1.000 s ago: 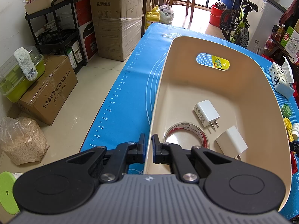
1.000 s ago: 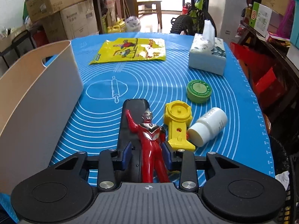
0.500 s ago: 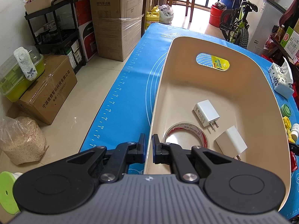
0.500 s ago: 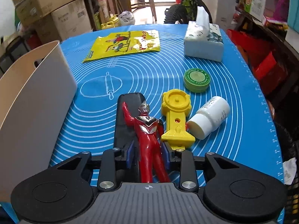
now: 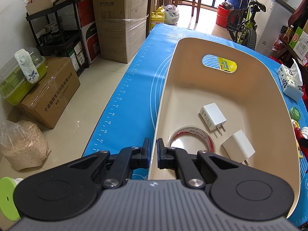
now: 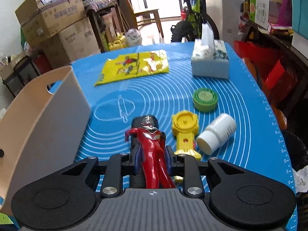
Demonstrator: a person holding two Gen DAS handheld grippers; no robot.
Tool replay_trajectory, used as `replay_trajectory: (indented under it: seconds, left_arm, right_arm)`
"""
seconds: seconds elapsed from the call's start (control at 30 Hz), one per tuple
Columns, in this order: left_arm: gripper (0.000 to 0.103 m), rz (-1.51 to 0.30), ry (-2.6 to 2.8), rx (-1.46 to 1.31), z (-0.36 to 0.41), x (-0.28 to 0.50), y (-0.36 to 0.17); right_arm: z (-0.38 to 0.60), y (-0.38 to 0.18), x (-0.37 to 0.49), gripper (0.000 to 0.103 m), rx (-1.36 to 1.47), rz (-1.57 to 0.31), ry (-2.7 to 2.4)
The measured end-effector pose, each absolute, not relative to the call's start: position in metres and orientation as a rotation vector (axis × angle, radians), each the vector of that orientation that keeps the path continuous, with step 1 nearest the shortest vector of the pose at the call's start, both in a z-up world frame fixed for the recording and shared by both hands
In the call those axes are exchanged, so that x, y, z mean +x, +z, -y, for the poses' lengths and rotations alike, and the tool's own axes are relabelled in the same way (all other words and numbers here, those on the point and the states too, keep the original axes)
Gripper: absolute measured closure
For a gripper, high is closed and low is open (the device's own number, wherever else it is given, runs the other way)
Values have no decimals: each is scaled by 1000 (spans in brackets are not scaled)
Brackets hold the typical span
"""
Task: Organize rigid objects
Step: 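Move the right tool to the red action figure and close on it, then lift the red figure with the right tool and release it into the basket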
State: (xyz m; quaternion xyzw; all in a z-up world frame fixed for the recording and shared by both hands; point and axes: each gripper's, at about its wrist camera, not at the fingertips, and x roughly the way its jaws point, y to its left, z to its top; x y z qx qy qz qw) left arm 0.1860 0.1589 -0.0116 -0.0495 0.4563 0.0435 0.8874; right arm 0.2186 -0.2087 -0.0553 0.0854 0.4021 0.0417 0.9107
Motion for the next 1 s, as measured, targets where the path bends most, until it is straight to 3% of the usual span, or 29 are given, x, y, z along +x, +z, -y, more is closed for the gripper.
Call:
replay_trajectory:
  seconds: [0.4,1.0]
  left_arm:
    - [95,-948,91,-103,-158,185,-12]
    - [95,-948,90,-103,-159,186,-12]
  right_arm:
    - [208,-44,216,68,175,-784,71]
    - [124,36,241,68,126,-621,280]
